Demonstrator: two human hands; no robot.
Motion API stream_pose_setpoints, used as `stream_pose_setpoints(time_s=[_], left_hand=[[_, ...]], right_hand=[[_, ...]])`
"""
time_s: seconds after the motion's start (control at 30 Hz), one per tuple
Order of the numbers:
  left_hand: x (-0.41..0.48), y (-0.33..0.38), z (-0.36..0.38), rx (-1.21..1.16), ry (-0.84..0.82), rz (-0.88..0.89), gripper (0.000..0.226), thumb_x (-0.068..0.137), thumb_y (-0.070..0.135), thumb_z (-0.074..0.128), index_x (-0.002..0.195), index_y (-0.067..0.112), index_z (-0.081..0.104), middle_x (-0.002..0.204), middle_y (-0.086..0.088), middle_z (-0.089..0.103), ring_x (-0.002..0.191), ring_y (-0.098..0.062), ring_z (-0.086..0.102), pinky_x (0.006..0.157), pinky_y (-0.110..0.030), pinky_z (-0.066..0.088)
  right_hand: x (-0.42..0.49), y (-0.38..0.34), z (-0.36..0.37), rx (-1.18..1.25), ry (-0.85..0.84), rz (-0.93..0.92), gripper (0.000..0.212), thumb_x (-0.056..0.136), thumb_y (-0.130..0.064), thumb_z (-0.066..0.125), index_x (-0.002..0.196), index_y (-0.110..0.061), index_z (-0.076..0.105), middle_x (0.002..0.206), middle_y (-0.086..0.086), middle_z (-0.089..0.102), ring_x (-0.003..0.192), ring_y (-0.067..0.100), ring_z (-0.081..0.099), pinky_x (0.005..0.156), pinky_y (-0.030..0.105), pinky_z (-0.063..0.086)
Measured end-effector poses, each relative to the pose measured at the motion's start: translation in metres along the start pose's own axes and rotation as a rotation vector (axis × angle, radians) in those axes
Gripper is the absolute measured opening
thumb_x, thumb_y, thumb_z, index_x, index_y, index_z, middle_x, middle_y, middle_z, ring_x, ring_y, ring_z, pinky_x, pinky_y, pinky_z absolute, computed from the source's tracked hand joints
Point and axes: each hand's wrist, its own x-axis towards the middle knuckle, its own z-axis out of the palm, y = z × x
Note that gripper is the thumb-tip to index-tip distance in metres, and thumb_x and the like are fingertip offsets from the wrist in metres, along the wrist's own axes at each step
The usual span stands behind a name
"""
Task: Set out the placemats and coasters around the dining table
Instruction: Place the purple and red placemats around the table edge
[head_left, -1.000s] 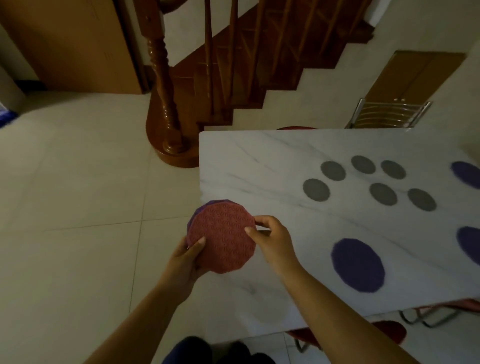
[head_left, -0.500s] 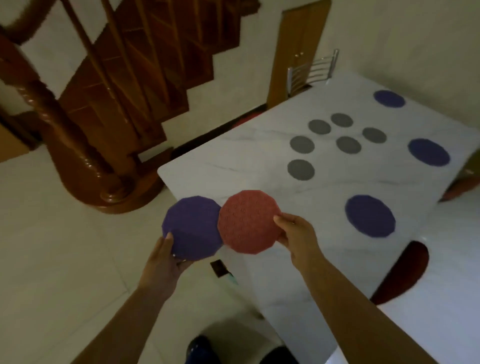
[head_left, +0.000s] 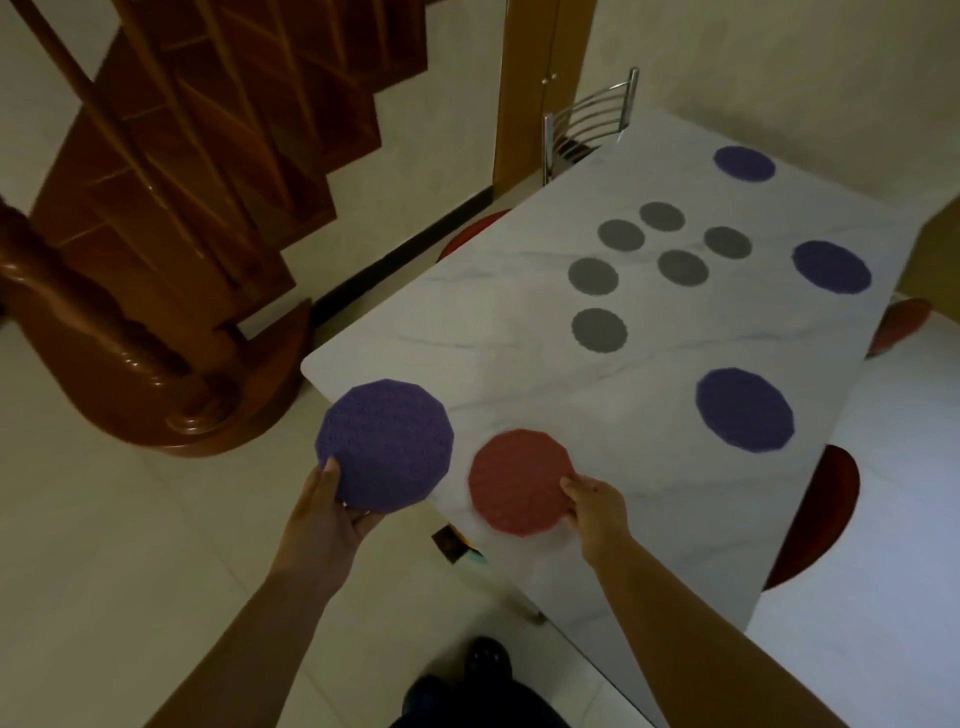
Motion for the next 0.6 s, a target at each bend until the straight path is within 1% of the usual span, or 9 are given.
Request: stream_pose_setpoints(time_s=[0.03,0.1,0.13,0.2,0.3,0.37,0.47,0.53,0.6], left_hand=[[0.001,-0.001,0.000,-0.004,-0.005,-0.014,0.047,0.097,0.034,0.041,0.143,0.026,0.040,0.142,-0.006,0.052,0.115,-0.029,0.062,0.083,-0.042,0.058],[0.002,-0.003,0.002,0.010,-0.025,-0.039,0.051,0.093,0.036,0.044,0.142,0.025,0.041,0.141,-0.007,0.052,0.115,-0.029,0.062,0.081,-0.041,0.059],[0.002,-0.004,0.004,0.022,-0.033,-0.054,0.052,0.092,0.037,0.046,0.142,0.024,0.042,0.140,-0.007,0.054,0.114,-0.029,0.063,0.080,-0.041,0.059],[0.003,-0.008,0.009,0.041,-0.046,-0.077,0.051,0.090,0.038,0.048,0.140,0.025,0.044,0.138,-0.008,0.056,0.113,-0.029,0.064,0.079,-0.041,0.059],[0.006,-0.012,0.018,0.049,-0.058,-0.099,0.052,0.088,0.040,0.050,0.138,0.027,0.046,0.136,-0.006,0.058,0.111,-0.028,0.065,0.078,-0.042,0.060],[0.011,-0.010,0.023,0.048,-0.065,-0.102,0.053,0.087,0.040,0.050,0.138,0.027,0.045,0.136,-0.005,0.057,0.112,-0.030,0.064,0.081,-0.044,0.059],[0.021,-0.003,0.028,0.059,-0.086,-0.084,0.056,0.087,0.040,0.049,0.140,0.026,0.043,0.139,-0.006,0.055,0.117,-0.031,0.061,0.086,-0.047,0.056],[0.027,0.002,0.030,0.058,-0.087,-0.071,0.056,0.086,0.040,0.050,0.140,0.026,0.044,0.139,-0.006,0.055,0.116,-0.030,0.062,0.085,-0.046,0.057],[0.032,0.006,0.030,0.056,-0.087,-0.064,0.054,0.086,0.040,0.050,0.138,0.026,0.045,0.137,-0.006,0.056,0.112,-0.029,0.064,0.082,-0.044,0.058]], right_hand=[[0.001,0.000,0.000,-0.144,0.041,-0.072,0.025,0.085,-0.011,0.062,0.105,0.002,0.068,0.093,0.015,0.069,0.087,0.028,0.063,0.082,0.037,0.052],[0.001,-0.002,-0.001,-0.404,0.081,-0.162,0.023,0.082,-0.013,0.059,0.099,-0.004,0.072,0.096,0.015,0.071,0.089,0.028,0.065,0.081,0.034,0.049],[0.001,-0.004,-0.001,-0.491,0.081,-0.174,0.024,0.082,-0.015,0.058,0.099,-0.006,0.071,0.099,0.015,0.071,0.091,0.029,0.064,0.081,0.033,0.048],[0.001,-0.006,-0.002,-0.586,0.081,-0.186,0.028,0.083,-0.016,0.056,0.107,-0.005,0.066,0.108,0.014,0.068,0.099,0.029,0.062,0.085,0.032,0.045],[-0.006,-0.012,-0.004,-0.601,0.103,-0.236,0.036,0.086,-0.018,0.057,0.121,-0.010,0.058,0.123,0.010,0.062,0.112,0.026,0.057,0.093,0.031,0.041],[-0.010,-0.022,0.000,-0.578,0.089,-0.297,0.037,0.089,-0.020,0.053,0.125,-0.013,0.055,0.128,0.007,0.060,0.116,0.023,0.055,0.097,0.031,0.039],[-0.020,-0.047,0.018,-0.503,-0.033,-0.401,0.036,0.094,-0.024,0.048,0.130,-0.017,0.052,0.134,0.004,0.055,0.120,0.020,0.052,0.102,0.032,0.037],[-0.031,-0.066,0.036,-0.405,-0.145,-0.413,0.037,0.096,-0.029,0.045,0.132,-0.022,0.050,0.136,0.001,0.053,0.121,0.016,0.050,0.104,0.031,0.036],[-0.042,-0.081,0.057,-0.385,-0.250,-0.423,0.038,0.096,-0.034,0.043,0.133,-0.023,0.048,0.136,-0.001,0.053,0.123,0.017,0.050,0.108,0.039,0.036]])
